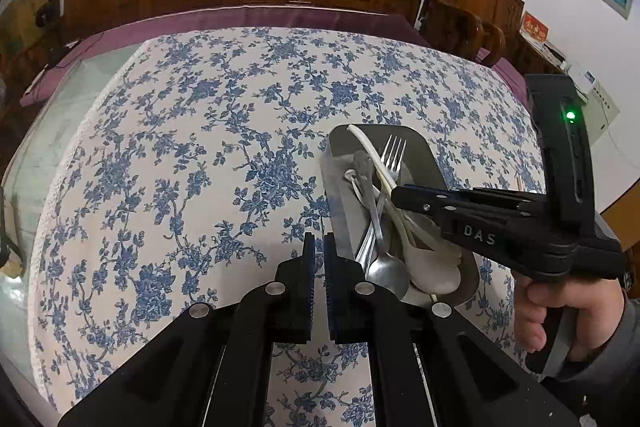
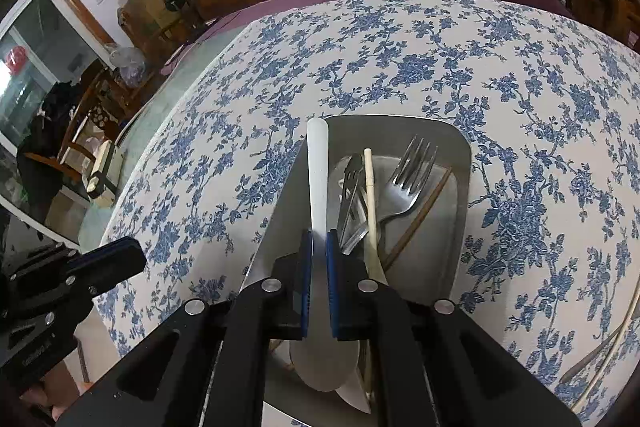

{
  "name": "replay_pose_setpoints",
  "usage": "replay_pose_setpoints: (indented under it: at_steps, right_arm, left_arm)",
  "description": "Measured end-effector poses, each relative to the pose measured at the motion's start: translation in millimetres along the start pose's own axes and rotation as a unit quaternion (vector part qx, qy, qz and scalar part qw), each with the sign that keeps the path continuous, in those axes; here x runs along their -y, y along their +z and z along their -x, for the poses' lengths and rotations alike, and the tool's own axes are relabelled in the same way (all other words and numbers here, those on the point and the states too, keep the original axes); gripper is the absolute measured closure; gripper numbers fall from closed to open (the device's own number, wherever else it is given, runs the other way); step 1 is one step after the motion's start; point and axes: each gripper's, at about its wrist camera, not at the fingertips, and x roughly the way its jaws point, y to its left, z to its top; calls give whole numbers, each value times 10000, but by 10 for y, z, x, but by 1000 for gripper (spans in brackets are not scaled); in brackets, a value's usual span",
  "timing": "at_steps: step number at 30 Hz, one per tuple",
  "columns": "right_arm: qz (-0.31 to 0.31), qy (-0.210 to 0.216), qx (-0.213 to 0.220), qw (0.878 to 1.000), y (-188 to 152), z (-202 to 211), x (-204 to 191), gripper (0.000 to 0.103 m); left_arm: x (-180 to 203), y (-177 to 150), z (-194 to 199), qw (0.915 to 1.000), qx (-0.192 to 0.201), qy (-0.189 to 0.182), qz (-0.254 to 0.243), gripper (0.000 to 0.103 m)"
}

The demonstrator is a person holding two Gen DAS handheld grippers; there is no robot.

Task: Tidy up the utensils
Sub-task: 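Lower the white spoon into the tray and open the right tool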

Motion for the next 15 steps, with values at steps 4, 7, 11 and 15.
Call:
replay_pose_setpoints:
  at_steps: [4, 7, 11, 15]
  right_arm:
    - [-83, 46, -9, 10000, 5, -16, 13, 94]
    - [-135, 84, -17, 9999, 0, -25, 14, 91]
    - [-140, 169, 12, 9998, -6, -11, 8, 91]
    - [-45, 156, 58, 9999, -41, 63, 12, 91]
  left_arm:
    - [-4, 0, 35, 10000, 21, 11, -6, 99]
    - [2, -3, 51, 10000, 26, 20, -12, 99]
    - [-1, -2, 47, 10000, 25, 16, -17, 99]
    - [16, -8, 72, 10000, 26, 17, -26, 99]
